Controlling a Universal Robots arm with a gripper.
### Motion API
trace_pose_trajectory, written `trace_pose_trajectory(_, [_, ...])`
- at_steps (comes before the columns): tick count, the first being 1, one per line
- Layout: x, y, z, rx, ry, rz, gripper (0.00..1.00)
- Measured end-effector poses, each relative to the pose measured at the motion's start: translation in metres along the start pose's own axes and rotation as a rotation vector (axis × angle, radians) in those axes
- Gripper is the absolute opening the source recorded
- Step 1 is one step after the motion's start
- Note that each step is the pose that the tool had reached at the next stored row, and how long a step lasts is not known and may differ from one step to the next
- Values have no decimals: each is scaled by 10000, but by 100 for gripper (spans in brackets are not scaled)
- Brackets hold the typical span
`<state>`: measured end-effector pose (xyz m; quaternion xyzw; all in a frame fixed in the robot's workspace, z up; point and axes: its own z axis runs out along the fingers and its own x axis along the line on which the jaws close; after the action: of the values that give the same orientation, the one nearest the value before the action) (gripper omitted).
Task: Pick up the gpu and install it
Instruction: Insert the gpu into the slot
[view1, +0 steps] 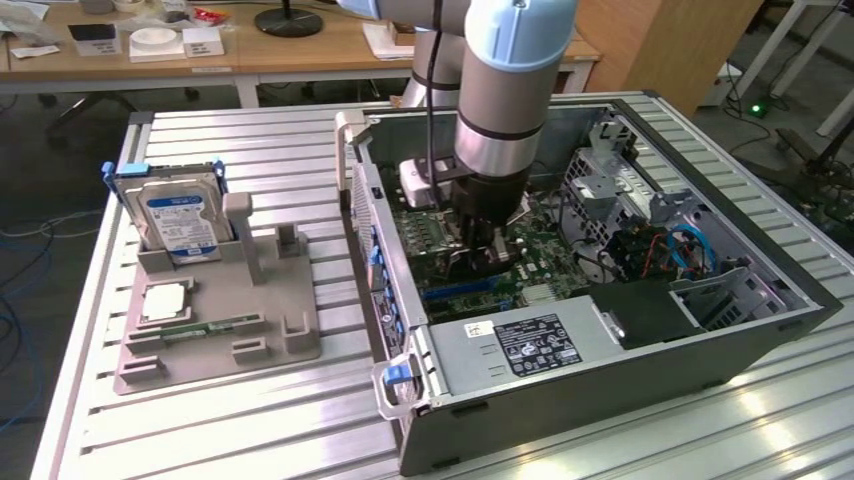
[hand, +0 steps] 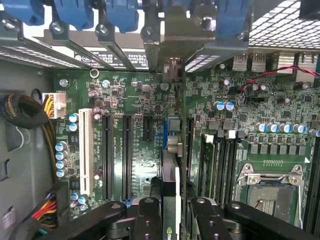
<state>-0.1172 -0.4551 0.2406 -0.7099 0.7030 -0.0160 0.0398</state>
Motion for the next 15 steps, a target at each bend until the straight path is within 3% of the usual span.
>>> trace_pose_trajectory(15, [1, 5, 47, -1, -3, 1, 27])
